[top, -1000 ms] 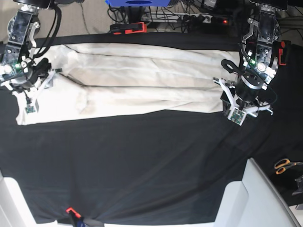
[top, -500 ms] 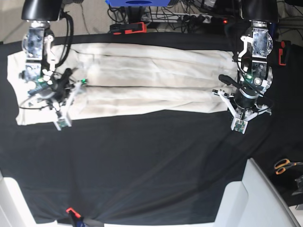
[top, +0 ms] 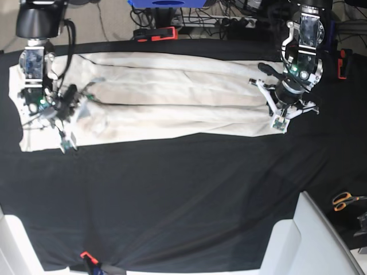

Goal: Fold the T-shirt properly
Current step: 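Open both grippers and regrasp the strip's two ends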

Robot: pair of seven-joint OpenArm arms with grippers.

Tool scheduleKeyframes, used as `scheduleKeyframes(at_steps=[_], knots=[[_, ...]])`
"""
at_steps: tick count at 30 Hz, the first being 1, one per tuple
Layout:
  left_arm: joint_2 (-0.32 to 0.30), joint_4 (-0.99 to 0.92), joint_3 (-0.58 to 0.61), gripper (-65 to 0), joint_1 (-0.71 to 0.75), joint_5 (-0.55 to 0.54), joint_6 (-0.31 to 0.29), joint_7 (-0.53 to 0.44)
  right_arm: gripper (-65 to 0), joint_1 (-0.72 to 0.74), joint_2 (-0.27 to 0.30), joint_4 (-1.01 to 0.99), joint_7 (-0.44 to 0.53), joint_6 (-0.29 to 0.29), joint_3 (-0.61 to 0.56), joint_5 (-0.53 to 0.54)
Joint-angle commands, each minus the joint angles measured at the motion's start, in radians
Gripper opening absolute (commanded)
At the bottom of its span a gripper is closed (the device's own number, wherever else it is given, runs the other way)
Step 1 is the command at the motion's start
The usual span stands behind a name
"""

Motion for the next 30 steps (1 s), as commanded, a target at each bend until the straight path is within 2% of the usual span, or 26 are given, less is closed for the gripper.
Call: scheduleKeyframes(at_steps=[1, 10, 14, 17, 22, 30], knots=[[-0.019, 0.019, -0.009, -65.0, 0.016, 0.000, 0.005, -0.014, -64.4, 0.013, 0.011, 0.002, 0.025, 0.001, 0.004, 0.004], [-0.055, 0.084, -0.008, -65.0, 0.128, 0.000, 0.005, -0.014, -64.4, 0.038, 0.082, -0.108, 0.045, -0.005, 0.006, 0.004], [-0.059, 0.088, -0.020, -65.0, 0.134, 0.000, 0.005, -0.014, -64.4, 0.062, 0.089, -0.163, 0.058, -0.005, 0.118, 0.004], [-0.088, 0.088, -0.018, -65.0, 0.134, 0.000, 0.005, -0.014, -64.4, 0.057, 0.089, -0.142, 0.052, -0.001, 0.174, 0.004], [-0.104, 0.085, -0.020, -65.0, 0.128, 0.000, 0.005, -0.014, -64.4, 0.015, 0.063, -0.033, -0.026, 0.001, 0.174, 0.004], [-0.101, 0.084, -0.020, -65.0, 0.103, 0.000, 0.006, -0.014, -64.7, 0.007, 0.002, 0.056, -0.061, 0.002, 0.167, 0.004]])
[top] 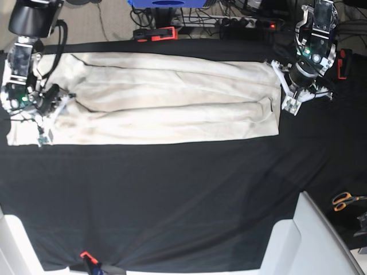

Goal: Fold the T-shirt properly
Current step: 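Open both grippers and regrasp the strip's two ends, then grasp the strip end with the left gripper, holding the other end with the right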

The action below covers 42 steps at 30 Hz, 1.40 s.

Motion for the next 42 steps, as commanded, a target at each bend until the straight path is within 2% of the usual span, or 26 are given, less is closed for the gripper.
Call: scheduleKeyframes(at_steps=[1, 6, 8, 11, 14, 15, 16, 19, 22, 30, 38, 40, 42], knots=[[-0.014, 0.021, -0.007, -65.0, -0.005, 0.002, 0.006, -0.018, -64.7, 0.011, 0.013, 0.027, 0.013, 0.002, -0.016, 0.000], [-0.003, 0.070, -0.010, -65.0, -0.006, -0.027, 0.006, -0.016, -64.8, 0.004, 0.019, 0.150, 0.008, 0.002, -0.082, -0.003], [-0.001, 0.116, -0.024, -65.0, -0.002, -0.112, 0.006, -0.010, -64.8, -0.007, 0.019, 0.234, 0.007, -0.006, -0.080, -0.005], [0.000, 0.172, -0.116, -65.0, 0.003, -0.306, 0.006, -0.007, -64.7, -0.044, 0.019, 0.380, -0.045, -0.008, -0.080, -0.005], [-0.014, 0.176, -0.174, -65.0, 0.011, -0.408, 0.006, -0.007, -64.7, -0.075, 0.018, 0.463, -0.101, -0.008, -0.079, -0.005], [-0.020, 0.178, -0.179, -62.5, 0.015, -0.414, 0.006, -0.007, -64.5, -0.081, 0.018, 0.471, -0.110, -0.009, -0.079, -0.005], [-0.023, 0.178, -0.179, -57.3, 0.015, -0.420, 0.006, -0.007, -64.5, -0.084, 0.018, 0.471, -0.122, -0.011, -0.079, -0.005], [-0.023, 0.173, -0.184, -45.6, 0.015, -0.420, 0.005, -0.009, -64.5, -0.084, 0.012, 0.448, -0.188, -0.064, -0.065, -0.005], [-0.023, 0.173, -0.184, -45.1, 0.014, -0.414, 0.005, -0.009, -64.5, -0.091, 0.008, 0.414, -0.189, -0.092, -0.066, -0.003], [-0.023, 0.172, -0.185, -45.1, 0.005, -0.414, 0.005, -0.009, -64.5, -0.134, -0.067, 0.414, -0.196, -0.090, -0.065, -0.003], [-0.044, 0.098, -0.184, -44.4, -0.018, -0.412, 0.005, -0.009, -63.8, -0.159, -0.091, 0.411, -0.200, -0.090, -0.066, -0.002], [-0.043, 0.083, -0.185, -44.1, -0.022, -0.422, 0.005, -0.009, -56.9, -0.153, -0.091, 0.411, -0.257, -0.090, -0.066, -0.002], [-0.043, 0.080, -0.185, -43.8, -0.023, -0.422, 0.005, -0.009, -39.9, -0.144, -0.091, 0.417, -0.320, -0.087, -0.066, 0.000]])
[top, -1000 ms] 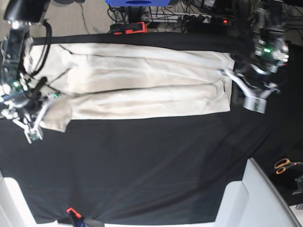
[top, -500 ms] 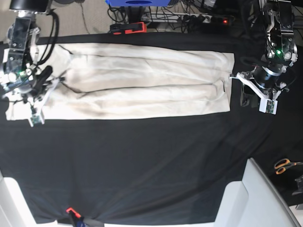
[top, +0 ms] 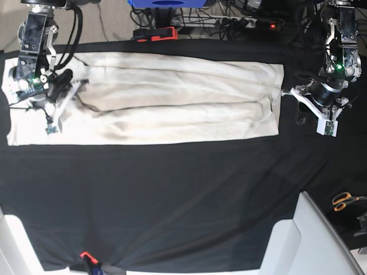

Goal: Fold the T-shirt properly
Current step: 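Grasp the strip end with the left gripper, holding the other end with the right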

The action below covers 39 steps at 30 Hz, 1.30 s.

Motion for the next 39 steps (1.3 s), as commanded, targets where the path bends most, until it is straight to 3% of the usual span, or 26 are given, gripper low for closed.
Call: scheduleKeyframes(at_steps=[1, 2, 4, 6, 10, 13, 20, 22, 27, 37, 39], knots=[[-0.014, 0.017, -0.009, -43.8, -0.004, -0.007, 0.001, -0.021, -31.5, 0.014, 0.007, 0.029, 0.002, 0.003, 0.002, 0.000], [-0.008, 0.023, -0.009, -43.8, -0.004, -0.007, 0.001, -0.021, -23.0, 0.011, 0.007, 0.047, 0.005, 0.003, 0.004, 0.000], [-0.005, 0.026, -0.004, -41.6, -0.004, -0.013, 0.000, -0.021, -12.6, -0.006, 0.004, 0.087, 0.023, 0.003, 0.004, 0.000], [-0.005, 0.027, -0.002, -35.7, -0.004, -0.070, 0.000, -0.021, -11.4, -0.022, 0.001, 0.136, 0.054, 0.003, 0.005, 0.000], [-0.029, 0.020, -0.009, -15.8, 0.002, -0.291, -0.005, -0.021, -13.4, -0.056, 0.001, 0.166, 0.147, 0.002, 0.005, 0.000], [-0.057, -0.025, -0.009, -0.5, 0.000, -0.429, -0.097, -0.024, -13.4, -0.064, 0.001, 0.164, 0.163, 0.002, 0.005, 0.000], [-0.014, -0.273, -0.032, 0.0, -0.073, -0.475, -0.339, -0.027, -13.4, -0.068, 0.001, 0.163, 0.167, 0.003, 0.005, 0.000], [-0.009, -0.372, -0.030, 0.0, -0.110, -0.477, -0.378, -0.027, -13.4, -0.070, 0.002, 0.163, 0.169, 0.005, 0.004, 0.000], [0.017, -0.514, -0.021, 0.0, -0.169, -0.475, -0.381, -0.030, -13.4, -0.075, 0.002, 0.163, 0.170, 0.005, -0.002, 0.000], [0.086, -0.530, -0.012, 0.0, -0.164, -0.475, -0.381, -0.021, -13.4, -0.075, 0.002, 0.163, 0.170, 0.005, -0.005, 0.000], [0.089, -0.539, 0.014, -5.1, -0.164, -0.475, -0.381, -0.023, -13.4, -0.075, 0.002, 0.163, 0.170, 0.005, -0.005, 0.000]])
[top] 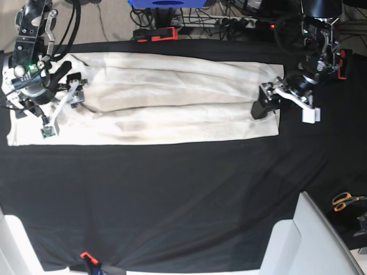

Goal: Fold the T-shirt properly
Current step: 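Grasp the strip end with the left gripper, holding the other end with the right, then fold the strip end with the left gripper over toward the right gripper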

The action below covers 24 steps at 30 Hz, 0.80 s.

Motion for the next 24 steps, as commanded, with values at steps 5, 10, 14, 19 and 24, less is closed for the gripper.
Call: scheduleKeyframes(at_steps=[5, 10, 14, 19, 24], knots=[[0.001, -0.009, 0.011, -16.9, 0.003, 0.006, -0.006, 0.032, -13.4, 0.006, 0.005, 0.014, 0.017, -0.003, 0.001, 0.000], [0.001, -0.064, 0.008, -27.2, -0.008, 0.006, -0.006, 0.030, -13.4, 0.004, 0.005, 0.014, 0.017, -0.002, 0.001, 0.000], [0.001, -0.065, 0.008, -52.3, -0.009, 0.006, -0.006, 0.029, -13.4, 0.004, 0.005, 0.014, 0.017, -0.002, 0.001, 0.000], [-0.010, -0.088, 0.006, -65.0, -0.034, 0.008, -0.003, -0.028, -13.4, 0.004, 0.005, 0.014, 0.017, -0.002, 0.004, 0.000], [-0.084, -0.091, 0.008, -65.0, -0.011, 0.008, -0.001, -0.154, -13.4, -0.005, 0.005, 0.014, 0.019, -0.002, 0.009, 0.000]])
